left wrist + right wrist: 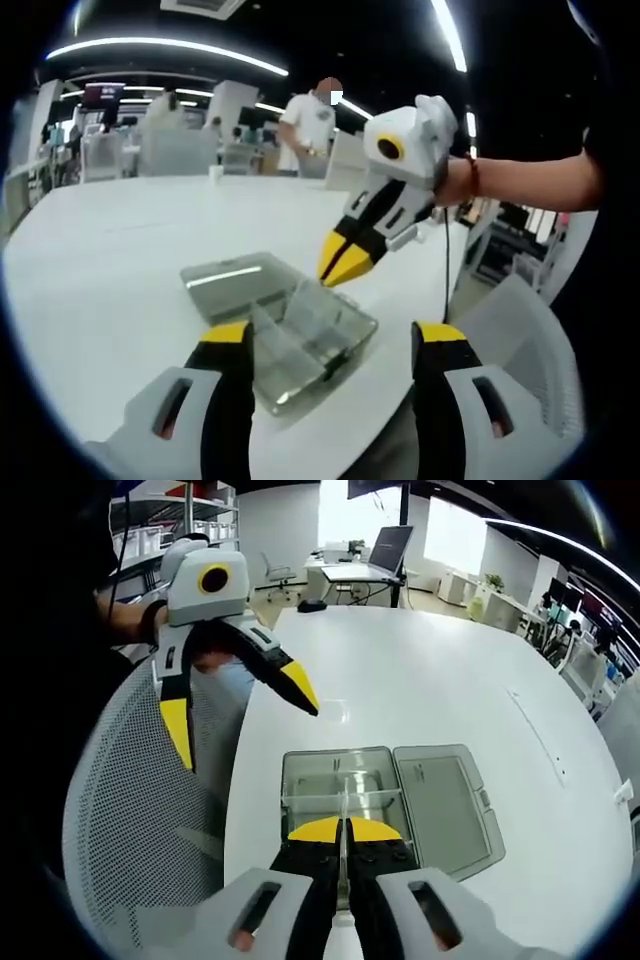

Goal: Insert the divider into the dual guide fixture by aligning both edges with the guide slots and pushing it downward to the bottom, including one-sided entry, uneven engagement, binding, and posture correction.

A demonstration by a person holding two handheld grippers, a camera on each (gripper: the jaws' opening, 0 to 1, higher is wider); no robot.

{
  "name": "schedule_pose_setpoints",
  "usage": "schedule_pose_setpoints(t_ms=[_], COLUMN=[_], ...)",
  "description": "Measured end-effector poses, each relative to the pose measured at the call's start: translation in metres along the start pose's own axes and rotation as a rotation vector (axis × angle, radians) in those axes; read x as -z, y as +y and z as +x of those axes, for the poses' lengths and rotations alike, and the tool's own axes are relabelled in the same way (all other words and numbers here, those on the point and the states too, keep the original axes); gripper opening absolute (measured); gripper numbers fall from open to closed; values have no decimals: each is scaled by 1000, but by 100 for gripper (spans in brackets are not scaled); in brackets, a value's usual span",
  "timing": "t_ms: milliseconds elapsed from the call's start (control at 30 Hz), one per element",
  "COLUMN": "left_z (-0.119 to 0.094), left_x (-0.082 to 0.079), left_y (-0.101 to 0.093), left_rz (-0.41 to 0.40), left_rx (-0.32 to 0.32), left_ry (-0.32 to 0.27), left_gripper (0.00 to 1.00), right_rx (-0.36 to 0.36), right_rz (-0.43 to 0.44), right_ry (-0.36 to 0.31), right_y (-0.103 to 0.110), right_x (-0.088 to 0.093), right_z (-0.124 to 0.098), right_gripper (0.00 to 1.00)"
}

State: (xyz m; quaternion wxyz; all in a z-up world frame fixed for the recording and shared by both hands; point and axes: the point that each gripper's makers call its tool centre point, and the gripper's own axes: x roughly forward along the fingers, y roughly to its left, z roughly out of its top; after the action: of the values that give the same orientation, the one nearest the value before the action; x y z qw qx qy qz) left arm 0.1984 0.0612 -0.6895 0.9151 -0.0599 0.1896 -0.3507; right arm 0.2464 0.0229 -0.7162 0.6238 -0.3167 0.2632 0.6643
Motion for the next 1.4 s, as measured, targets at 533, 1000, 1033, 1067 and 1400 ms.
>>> schedule_pose_setpoints(t_ms=[533,1000,1033,1067,1400], left_z=[0,0,0,0,0], left_x=[1,2,2,3,3], left_y=[0,0,0,0,1], left_rz=[-6,-2,0,0,-2], left_rx=[-1,0,0,1,-2], left_ry=[1,8,10,11,11], left_gripper=[62,61,61,61,61], right_rx=[-21,-15,-16,-17,-40], right_rz=[-45,-32,-34,-35,-124], right_ry=[-2,19,24,19,34], right_y=[0,1,2,2,4], right_x=[-7,3,5,5,4], right_z=[4,2,2,2,3], right_gripper=[0,0,0,0,0])
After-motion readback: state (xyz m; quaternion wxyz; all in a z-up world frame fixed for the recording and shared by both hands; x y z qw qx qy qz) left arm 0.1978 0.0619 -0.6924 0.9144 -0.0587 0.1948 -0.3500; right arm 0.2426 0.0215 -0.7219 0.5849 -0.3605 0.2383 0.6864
